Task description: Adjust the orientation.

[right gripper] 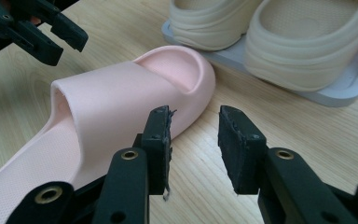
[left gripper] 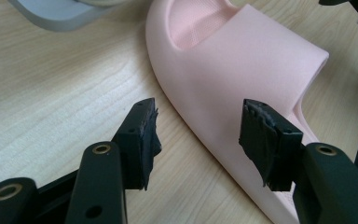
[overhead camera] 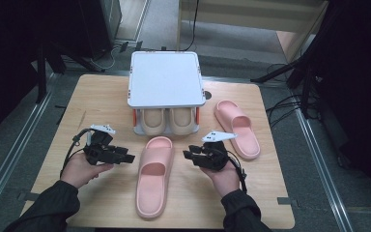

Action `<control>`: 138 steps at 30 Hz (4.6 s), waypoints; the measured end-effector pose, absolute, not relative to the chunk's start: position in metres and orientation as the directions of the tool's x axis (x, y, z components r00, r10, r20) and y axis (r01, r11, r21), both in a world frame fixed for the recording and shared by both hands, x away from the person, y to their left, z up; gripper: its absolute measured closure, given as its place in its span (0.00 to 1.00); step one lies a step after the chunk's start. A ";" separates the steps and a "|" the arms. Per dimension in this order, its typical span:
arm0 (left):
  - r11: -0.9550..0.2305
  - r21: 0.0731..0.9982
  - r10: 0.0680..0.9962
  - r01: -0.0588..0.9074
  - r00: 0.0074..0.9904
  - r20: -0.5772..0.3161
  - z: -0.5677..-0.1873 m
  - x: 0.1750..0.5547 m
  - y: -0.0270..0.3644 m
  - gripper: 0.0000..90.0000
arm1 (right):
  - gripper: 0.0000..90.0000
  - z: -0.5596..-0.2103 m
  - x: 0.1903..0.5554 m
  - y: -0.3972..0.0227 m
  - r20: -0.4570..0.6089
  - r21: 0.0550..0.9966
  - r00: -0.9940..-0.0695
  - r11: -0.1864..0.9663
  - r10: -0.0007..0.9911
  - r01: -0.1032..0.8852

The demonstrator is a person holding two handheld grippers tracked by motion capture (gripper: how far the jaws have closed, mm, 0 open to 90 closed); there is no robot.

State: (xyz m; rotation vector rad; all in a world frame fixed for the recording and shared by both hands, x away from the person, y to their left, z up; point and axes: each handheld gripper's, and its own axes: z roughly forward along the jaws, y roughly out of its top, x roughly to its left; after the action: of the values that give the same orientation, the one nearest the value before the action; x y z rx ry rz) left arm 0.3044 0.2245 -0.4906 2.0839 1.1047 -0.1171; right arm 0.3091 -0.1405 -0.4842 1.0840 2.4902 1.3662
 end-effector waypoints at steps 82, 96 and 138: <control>-0.254 0.596 0.732 0.762 0.554 -0.396 -0.489 0.273 0.261 0.47 | 0.95 -0.481 0.429 -0.271 0.262 0.731 -0.398 0.088 0.879 0.676; -0.315 0.626 0.687 0.713 0.627 -0.368 -0.485 0.283 0.241 0.58 | 0.95 -0.460 0.380 -0.254 0.227 0.744 -0.480 0.167 0.847 0.647; -0.399 0.633 0.613 0.663 0.707 -0.353 -0.486 0.313 0.202 0.78 | 0.93 -0.493 0.274 -0.157 0.184 0.651 -0.653 0.407 0.735 0.641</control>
State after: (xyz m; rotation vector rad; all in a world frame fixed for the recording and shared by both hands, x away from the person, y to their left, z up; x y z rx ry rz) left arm 0.3128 0.2021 -0.4855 2.1211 0.9680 -0.0808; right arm 0.2735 -0.1569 -0.4934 1.2415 2.5225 1.0765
